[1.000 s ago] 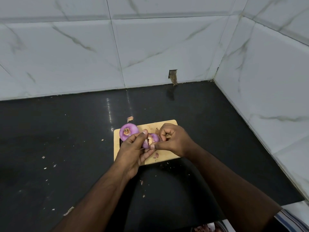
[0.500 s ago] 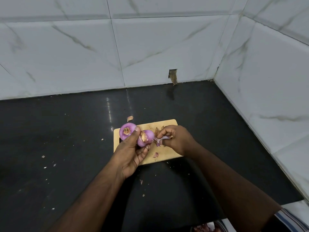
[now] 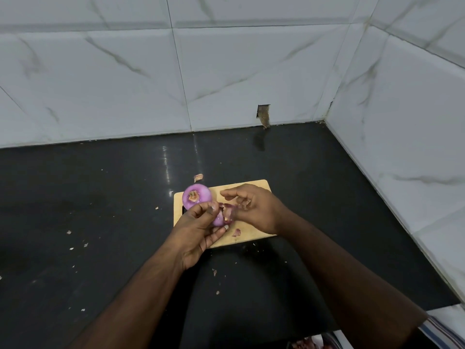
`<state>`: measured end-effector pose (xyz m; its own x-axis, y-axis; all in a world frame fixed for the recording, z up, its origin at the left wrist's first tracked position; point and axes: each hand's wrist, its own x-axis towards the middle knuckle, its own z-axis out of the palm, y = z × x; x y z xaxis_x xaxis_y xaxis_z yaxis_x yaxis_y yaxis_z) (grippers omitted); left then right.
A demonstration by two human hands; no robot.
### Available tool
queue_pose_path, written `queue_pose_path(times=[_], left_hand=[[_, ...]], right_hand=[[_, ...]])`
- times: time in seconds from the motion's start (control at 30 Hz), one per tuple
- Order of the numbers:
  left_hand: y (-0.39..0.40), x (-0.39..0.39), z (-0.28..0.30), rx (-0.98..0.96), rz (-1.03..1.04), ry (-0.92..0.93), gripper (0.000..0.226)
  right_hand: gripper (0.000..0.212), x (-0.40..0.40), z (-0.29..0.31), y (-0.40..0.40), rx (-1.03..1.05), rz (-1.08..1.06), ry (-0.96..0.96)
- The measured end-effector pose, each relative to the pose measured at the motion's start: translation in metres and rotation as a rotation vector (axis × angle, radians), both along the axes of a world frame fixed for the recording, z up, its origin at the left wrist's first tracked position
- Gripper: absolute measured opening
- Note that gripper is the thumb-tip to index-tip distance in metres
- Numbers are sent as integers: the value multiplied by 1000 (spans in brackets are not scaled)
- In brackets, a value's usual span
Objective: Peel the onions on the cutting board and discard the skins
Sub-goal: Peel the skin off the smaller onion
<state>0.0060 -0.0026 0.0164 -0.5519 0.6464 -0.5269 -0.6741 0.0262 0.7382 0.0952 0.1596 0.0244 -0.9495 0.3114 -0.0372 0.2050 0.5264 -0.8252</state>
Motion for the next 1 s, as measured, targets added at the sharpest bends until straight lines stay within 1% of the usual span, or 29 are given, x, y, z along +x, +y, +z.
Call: queue_pose_path(times=[0.03,0.1,0.27,0.53,0.63,0.73,0.8,0.9,0.93,1.0], left_hand=[[0,0,-1,4,-14,7,22],[-1,-1,-1,12,-31,12,17],[0,-1,2,61,-36,45,18],[0,-1,-4,102,-5,46,36],[0,1,-6,135,41,32,37],[2,3,-6,144,77,28,39],[4,6,-5,149,99,17,34],[5,10,-3,168,130,-5,20],[5,10,-2,177,138,-18,19],[5,10,-2,188,153,-50,29]], right_hand=[[52,-2,-1,-2,37,58,-18],[55,-5,-5,-4,104,100,-6],[43,-3,-6,-8,12,-31,121],[30,4,-3,-14,1,-64,194],[19,4,-4,-16,55,-143,246],[17,5,-3,-21,109,-166,266],[17,5,-4,-26,121,-193,280],[15,6,-9,-30,70,-260,338],[15,6,-12,-30,24,-291,345],[15,7,-17,-30,-105,-348,346]])
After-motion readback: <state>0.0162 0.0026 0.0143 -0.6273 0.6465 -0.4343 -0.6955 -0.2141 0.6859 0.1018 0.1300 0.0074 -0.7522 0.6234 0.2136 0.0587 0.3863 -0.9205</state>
